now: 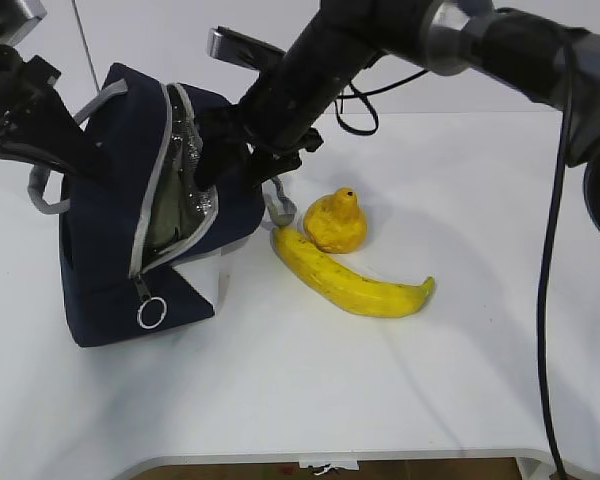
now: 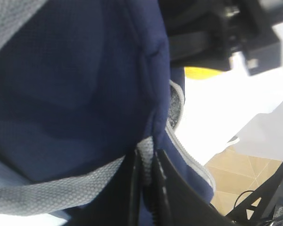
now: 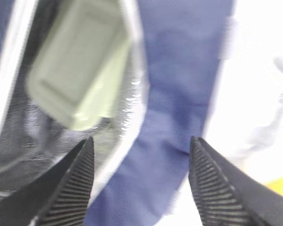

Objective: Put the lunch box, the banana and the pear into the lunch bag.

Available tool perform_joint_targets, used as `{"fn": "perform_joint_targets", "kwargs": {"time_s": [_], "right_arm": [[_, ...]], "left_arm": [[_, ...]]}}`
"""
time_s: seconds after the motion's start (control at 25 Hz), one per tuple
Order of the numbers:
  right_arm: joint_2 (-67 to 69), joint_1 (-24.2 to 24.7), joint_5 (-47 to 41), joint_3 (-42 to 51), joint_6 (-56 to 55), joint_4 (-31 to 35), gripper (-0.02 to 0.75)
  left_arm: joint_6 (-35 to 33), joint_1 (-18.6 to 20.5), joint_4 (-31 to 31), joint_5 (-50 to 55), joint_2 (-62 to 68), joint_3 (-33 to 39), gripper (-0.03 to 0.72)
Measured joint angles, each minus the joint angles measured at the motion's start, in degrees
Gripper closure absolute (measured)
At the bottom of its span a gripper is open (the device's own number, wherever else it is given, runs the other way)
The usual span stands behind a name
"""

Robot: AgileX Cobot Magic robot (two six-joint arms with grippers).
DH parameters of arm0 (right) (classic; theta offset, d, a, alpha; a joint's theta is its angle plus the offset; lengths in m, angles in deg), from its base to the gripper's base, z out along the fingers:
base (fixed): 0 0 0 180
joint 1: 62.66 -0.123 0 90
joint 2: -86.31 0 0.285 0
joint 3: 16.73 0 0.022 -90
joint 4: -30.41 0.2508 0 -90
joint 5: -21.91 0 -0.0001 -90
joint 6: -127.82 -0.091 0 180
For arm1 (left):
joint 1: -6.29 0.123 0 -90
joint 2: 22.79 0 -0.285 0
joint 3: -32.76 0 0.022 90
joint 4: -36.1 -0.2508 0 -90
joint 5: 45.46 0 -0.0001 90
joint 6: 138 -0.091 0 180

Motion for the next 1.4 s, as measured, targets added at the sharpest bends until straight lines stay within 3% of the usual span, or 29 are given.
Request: {"fn": "perform_joint_targets", "kwargs": {"time_s": [0.16,0.4,0.68,1.04,1.4], "right_arm": [[0.0,0.0,-3.6,-6.1,-3.1,-7.6,0.249],[-1.8,0.0,-4.0,-6.1,-4.6,-12.9,0.249],[-13.2,0.0,-4.3,9.6,-5.2,-22.8,0.249],[-16.6,-0.1,-4.3,23.3,-5.3,-23.6,0.249],[-16.1,-0.3,-3.7,30.2,-5.4,-26.8,0.249]], "left_arm": [[0.0,0.0,0.0,0.0,0.0,0.0,0.674],[0.0,0.0,-0.1,0.0,0.1,0.0,0.674],[0.0,0.0,-0.9,0.0,0.2,0.0,0.674],[0.0,0.0,-1.9,0.0,0.2,0.0,0.674],[0.0,0.0,-2.2,0.0,0.2,0.0,0.674]]}}
